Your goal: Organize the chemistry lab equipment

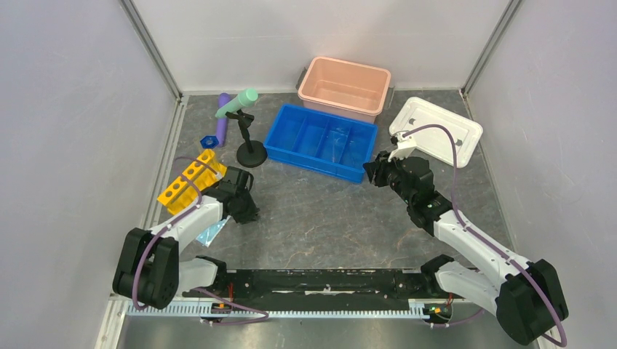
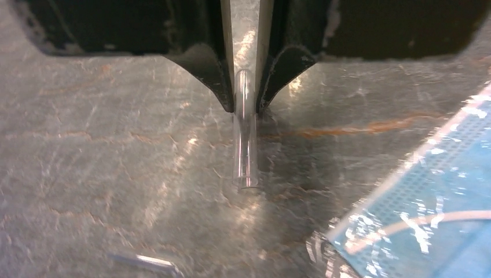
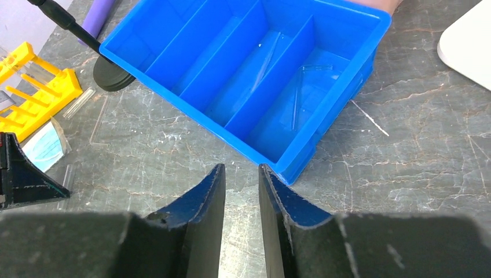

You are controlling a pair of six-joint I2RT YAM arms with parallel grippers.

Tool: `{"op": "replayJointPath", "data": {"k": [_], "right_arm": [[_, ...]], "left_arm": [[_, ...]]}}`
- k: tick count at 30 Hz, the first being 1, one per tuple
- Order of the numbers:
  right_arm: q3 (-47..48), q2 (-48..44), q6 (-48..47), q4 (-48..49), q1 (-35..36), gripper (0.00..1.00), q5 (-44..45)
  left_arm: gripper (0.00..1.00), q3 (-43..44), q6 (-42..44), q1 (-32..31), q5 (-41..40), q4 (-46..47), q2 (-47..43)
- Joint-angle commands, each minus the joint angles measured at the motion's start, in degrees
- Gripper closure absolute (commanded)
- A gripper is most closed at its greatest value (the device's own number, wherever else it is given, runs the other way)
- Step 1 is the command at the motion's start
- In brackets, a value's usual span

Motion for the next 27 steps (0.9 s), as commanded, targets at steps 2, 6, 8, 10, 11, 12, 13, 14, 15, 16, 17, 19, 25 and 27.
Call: {"op": "replayJointPath", "data": {"k": [2, 6, 8, 10, 11, 12, 13, 14, 15, 16, 17, 19, 25, 27], "right_arm": [[0.62, -0.62, -4.68, 4.9, 0.22, 0.65, -1.47], [0.47, 1.84, -10.27, 9.99, 0.18, 0.62, -11.5], [0.16, 3.84, -14.63, 13.44, 0.29, 0.61, -16.51], [-0.67, 6.05, -20.13, 18.06, 0.26, 0.58, -23.05], [-1.62, 7.04, -24.2, 20.29, 0.27, 0.57, -26.25], [-2.61, 8.04, -27.91, 23.27, 0.27, 0.58, -28.8], [-3.82, 8.76, -31.17, 26.36, 0.34, 0.58, -32.73], [-4.9, 9.28, -34.85, 29.75, 0.61, 0.58, -35.5], [-6.42, 9.71, -37.42, 34.16, 0.88, 0.58, -37.5], [-7.97, 10.03, -40.32, 38.32, 1.42, 0.57, -39.87], [-9.45, 10.55, -43.29, 43.51, 2.04, 0.56, -41.86], [-12.7, 11.99, -49.26, 53.75, 3.53, 0.52, -45.14], [-15.78, 18.37, -61.37, 69.31, 9.35, 0.52, -47.62], [-15.87, 19.24, -68.11, 68.12, 12.66, 0.52, -44.73]], "left_arm": [[0.78, 0.55, 4.04, -0.3, 9.73, 0.39, -0.94], [0.79, 2.14, 5.0, -0.76, 14.21, -0.35, -1.83], [0.79, 3.65, 5.82, -0.87, 17.08, -1.43, -1.49], [0.79, 5.75, 6.33, -0.87, 20.69, -2.99, -0.91], [0.79, 6.86, 6.46, -0.96, 22.85, -3.58, -0.76], [0.79, 7.79, 6.4, -0.95, 25.07, -3.88, -0.86], [0.79, 8.53, 6.37, -0.94, 26.93, -4.28, -0.93], [0.79, 9.51, 6.24, -0.96, 28.92, -4.98, -1.0], [0.79, 10.31, 6.24, -1.11, 30.09, -5.7, -1.07], [0.79, 11.28, 6.23, -1.26, 31.61, -6.61, -1.19], [0.79, 11.99, 6.45, -1.34, 32.72, -7.46, -1.22], [0.79, 13.4, 6.67, -1.48, 35.25, -8.93, -1.21], [0.79, 14.97, 6.01, -1.66, 41.46, -10.63, -1.94], [0.78, 15.6, 6.06, -1.74, 42.64, -11.36, -2.15]]}}
